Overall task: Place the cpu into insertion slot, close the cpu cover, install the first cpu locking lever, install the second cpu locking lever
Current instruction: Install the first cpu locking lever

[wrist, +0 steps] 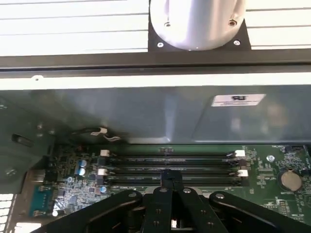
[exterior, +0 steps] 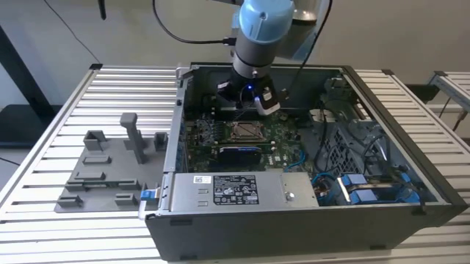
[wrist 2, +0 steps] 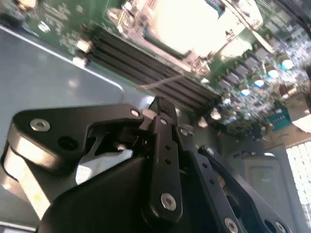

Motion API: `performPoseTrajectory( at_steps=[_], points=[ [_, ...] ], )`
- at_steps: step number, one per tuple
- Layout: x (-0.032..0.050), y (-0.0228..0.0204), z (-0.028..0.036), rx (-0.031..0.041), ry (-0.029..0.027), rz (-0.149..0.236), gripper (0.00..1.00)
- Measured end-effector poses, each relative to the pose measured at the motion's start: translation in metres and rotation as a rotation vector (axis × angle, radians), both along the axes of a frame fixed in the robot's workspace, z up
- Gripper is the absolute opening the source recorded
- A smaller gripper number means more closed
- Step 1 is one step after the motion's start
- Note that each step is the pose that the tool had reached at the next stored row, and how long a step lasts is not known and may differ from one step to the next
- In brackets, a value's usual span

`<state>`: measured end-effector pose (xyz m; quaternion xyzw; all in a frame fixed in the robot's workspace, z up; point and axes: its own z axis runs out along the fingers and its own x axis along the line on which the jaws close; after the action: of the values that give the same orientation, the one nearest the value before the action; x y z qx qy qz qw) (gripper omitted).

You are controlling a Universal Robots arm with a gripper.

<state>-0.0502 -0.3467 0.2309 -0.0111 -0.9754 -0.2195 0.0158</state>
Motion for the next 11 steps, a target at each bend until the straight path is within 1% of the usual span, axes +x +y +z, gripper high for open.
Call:
performPoseTrajectory(
  at_steps=[2, 3, 8, 11],
  points=[
    [-0.0058, 0.0000, -0.0018, 0.0000, -0.0077, 0.000, 0.11],
    [-0.0071, -0.0001, -0.0028, -0.0006, -0.0096, 0.000, 0.11],
    [-0.0090, -0.0009, -0.0091, -0.0050, -0.0143, 0.000, 0.11],
    [-0.0106, -0.0022, -0.0125, -0.0084, -0.0153, 0.000, 0.11]
  ],
)
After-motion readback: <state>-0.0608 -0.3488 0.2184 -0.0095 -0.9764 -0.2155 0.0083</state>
